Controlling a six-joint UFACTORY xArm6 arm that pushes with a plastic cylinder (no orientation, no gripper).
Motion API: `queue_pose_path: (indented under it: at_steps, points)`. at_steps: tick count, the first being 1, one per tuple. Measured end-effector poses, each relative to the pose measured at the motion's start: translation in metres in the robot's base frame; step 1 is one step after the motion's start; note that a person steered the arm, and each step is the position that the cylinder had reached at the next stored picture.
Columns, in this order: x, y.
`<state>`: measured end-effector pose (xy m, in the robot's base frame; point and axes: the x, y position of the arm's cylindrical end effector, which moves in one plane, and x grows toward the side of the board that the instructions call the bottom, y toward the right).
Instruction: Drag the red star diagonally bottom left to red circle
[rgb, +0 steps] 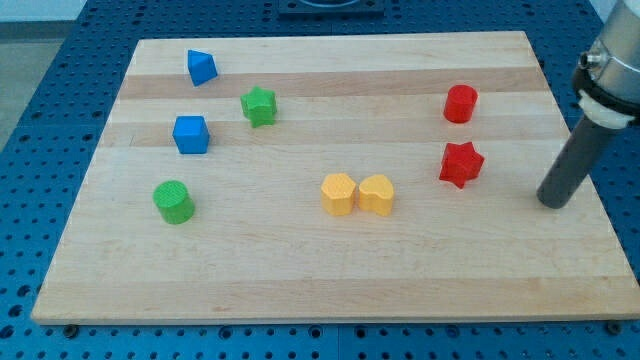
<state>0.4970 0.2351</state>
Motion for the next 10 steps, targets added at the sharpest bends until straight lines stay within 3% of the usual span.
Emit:
queue_pose_path:
  at_steps: [3, 6, 8, 10]
  points:
    - [-0.002, -0.063]
    - [-0.002, -0.069]
    - [-0.002, -0.122]
    - [-0.007, -0.115]
